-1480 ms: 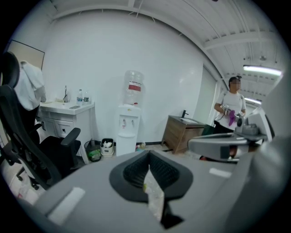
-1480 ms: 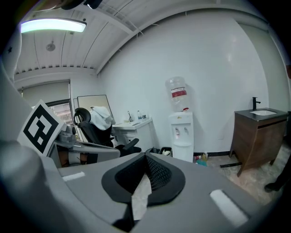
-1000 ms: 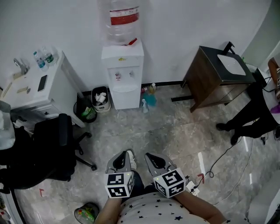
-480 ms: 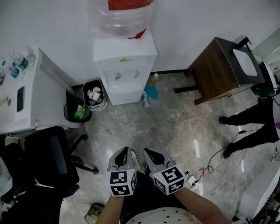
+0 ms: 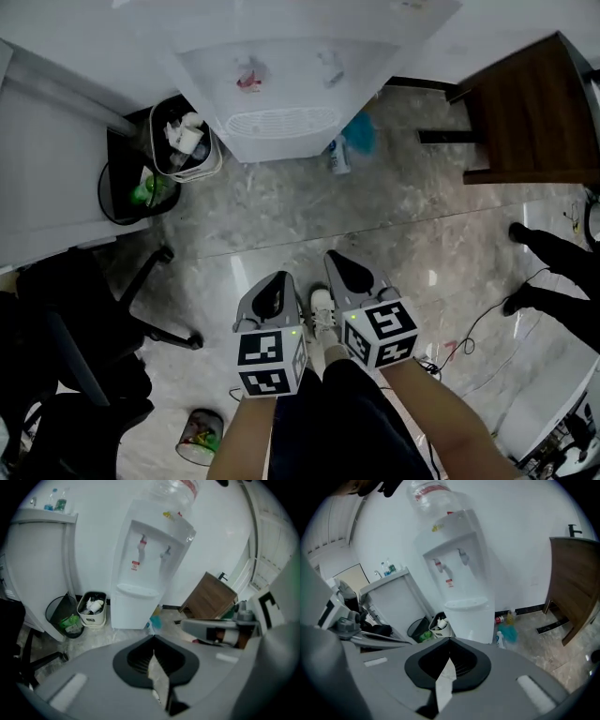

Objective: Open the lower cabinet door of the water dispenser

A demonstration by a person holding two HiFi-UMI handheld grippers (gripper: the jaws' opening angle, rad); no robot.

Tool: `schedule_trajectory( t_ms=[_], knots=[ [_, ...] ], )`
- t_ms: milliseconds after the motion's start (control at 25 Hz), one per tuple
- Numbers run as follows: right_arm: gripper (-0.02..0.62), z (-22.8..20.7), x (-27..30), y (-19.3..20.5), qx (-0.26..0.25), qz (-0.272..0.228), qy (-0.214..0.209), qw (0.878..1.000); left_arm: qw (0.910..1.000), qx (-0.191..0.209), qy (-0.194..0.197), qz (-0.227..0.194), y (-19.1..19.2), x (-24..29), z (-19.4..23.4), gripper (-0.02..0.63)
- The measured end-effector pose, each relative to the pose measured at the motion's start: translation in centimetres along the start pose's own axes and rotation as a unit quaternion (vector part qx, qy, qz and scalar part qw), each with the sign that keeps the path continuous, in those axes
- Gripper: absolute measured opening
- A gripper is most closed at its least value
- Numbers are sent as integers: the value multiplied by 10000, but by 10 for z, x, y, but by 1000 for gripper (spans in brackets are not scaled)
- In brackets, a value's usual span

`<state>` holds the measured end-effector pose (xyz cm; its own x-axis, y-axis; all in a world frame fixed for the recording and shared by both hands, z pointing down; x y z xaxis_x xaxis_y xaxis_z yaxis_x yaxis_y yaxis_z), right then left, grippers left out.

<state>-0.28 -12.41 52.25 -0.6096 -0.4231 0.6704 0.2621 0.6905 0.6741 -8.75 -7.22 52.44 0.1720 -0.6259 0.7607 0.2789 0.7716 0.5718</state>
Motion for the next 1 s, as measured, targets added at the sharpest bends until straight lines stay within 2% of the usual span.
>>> schedule_trajectory(
  t_ms=[120, 160, 200, 280, 400, 480, 600, 720, 1000],
  knots=[
    [0, -51, 64, 8, -116, -14, 214, 9997, 9999, 24, -97, 123, 12, 49, 13, 6],
    [23, -69, 84, 8, -153, 3, 241, 9996, 9999, 3, -92, 138, 15, 62, 15, 6],
    [107, -85, 104, 8, -206, 44, 247, 9995, 9999, -19, -51, 137, 17, 75, 15, 6],
    [191, -116, 143, 2, -514, 136, 252, 9983, 9999, 0, 85, 85, 18, 98, 17, 6],
    [265, -154, 192, -15, -1172, 276, 278, 9923, 9998, 70, 158, 81, 16, 126, 25, 6],
    [299, -177, 212, -28, -1232, 318, 411, 9910, 9998, 34, 135, 111, 15, 136, 31, 6],
    [305, -195, 231, -52, -1213, 84, 396, 9918, 9999, -95, 108, 93, 14, 146, 38, 6],
    [322, -192, 241, -69, -1355, -50, 205, 9906, 9997, -159, 106, 122, 16, 152, 40, 6],
    [301, -189, 240, -65, -1245, -104, 275, 9918, 9996, -121, 178, 199, 24, 153, 31, 6]
  ],
)
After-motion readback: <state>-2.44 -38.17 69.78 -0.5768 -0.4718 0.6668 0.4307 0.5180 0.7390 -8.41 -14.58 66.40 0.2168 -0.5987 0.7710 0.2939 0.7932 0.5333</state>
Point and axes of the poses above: the fingertips, and each gripper's own axes: x forward along the fingers, z to its left, y out of its underside, the point moved 2 cm from there along -x, backward along the fingers, and after that the axes turned 1 degree about -y, right-handed, at the moved point
